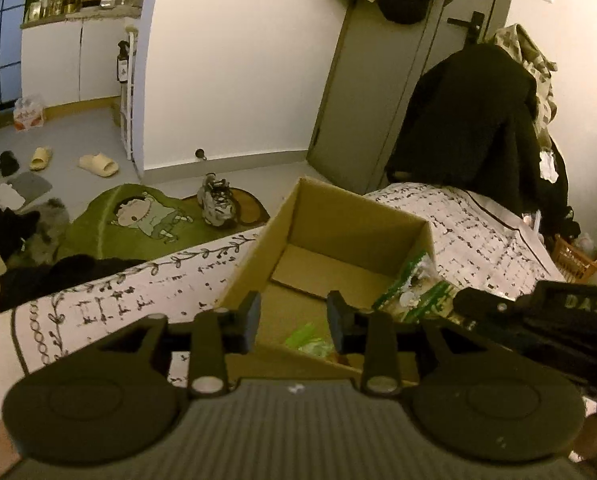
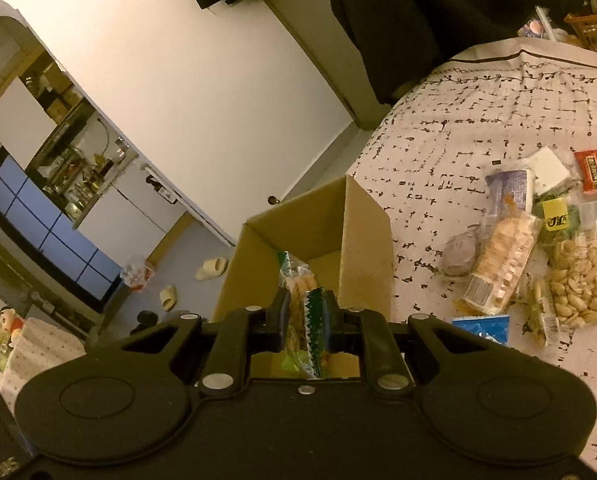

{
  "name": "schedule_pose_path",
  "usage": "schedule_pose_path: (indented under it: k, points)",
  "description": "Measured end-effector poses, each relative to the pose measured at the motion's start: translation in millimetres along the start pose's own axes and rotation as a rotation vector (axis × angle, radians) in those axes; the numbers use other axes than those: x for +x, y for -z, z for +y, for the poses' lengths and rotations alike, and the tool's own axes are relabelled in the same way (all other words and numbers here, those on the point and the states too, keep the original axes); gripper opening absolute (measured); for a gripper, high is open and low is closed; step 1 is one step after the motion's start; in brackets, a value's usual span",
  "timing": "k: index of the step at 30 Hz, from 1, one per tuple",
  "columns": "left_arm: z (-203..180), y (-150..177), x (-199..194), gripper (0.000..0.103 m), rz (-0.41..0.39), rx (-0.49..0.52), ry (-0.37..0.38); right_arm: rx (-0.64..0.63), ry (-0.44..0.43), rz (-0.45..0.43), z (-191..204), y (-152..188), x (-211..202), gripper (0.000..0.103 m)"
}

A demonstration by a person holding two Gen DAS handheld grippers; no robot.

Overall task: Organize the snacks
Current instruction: 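Carry the green packet into the box with the left tool while the right tool carries the bar there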

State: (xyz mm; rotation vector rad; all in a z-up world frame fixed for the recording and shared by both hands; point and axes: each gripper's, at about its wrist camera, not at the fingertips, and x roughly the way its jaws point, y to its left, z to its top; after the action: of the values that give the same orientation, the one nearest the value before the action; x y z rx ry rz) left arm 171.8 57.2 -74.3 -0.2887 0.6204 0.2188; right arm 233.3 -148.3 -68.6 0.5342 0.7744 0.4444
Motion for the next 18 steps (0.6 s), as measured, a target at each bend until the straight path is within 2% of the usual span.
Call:
schedule_pose_path:
  k: [2,6,8,9,10,11,14,15,18]
  points:
    - [0.6,-1.6,-4.7,0.037,-0.009,0.018,-0.006,-0.009,-0.006,0.005,1.5,0.0,0.6,0.017]
    - [6.9,-3.2,-12.4,0.048,-0.022,-0.003,-0.023,-0.016,-0.025,0.015,5.6,1.1,-0.3,0.017]
    - [8.5,-3.3,-16.1,0.054,-0.030,-0.004,-0.033,-0.035,-0.039,0.027,8.2,2.0,0.7,0.023]
    - [9.5,-3.5,-18.3,0.059,-0.037,-0.007,-0.035,-0.045,-0.038,0.024,9.9,2.4,-0.8,0.035]
    - [10.3,-4.3,-19.9,0.066,-0.040,-0.011,-0.036,-0.048,-0.031,0.013,11.1,2.5,-4.7,0.052]
    - [10.8,-5.2,-21.2,0.068,-0.043,-0.017,-0.041,-0.047,-0.028,-0.006,12.0,1.7,-9.4,0.064]
    - [9.8,-8.9,-24.9,0.074,-0.049,-0.026,-0.046,-0.037,-0.017,-0.057,11.5,-4.6,-23.2,0.071]
    - [9.0,-9.9,-25.7,0.079,-0.048,-0.026,-0.037,-0.028,-0.004,-0.064,10.2,-7.7,-25.2,0.073]
    - [5.8,-13.2,-26.9,0.081,-0.035,-0.026,-0.038,0.015,0.018,-0.081,2.6,-14.0,-33.6,0.078]
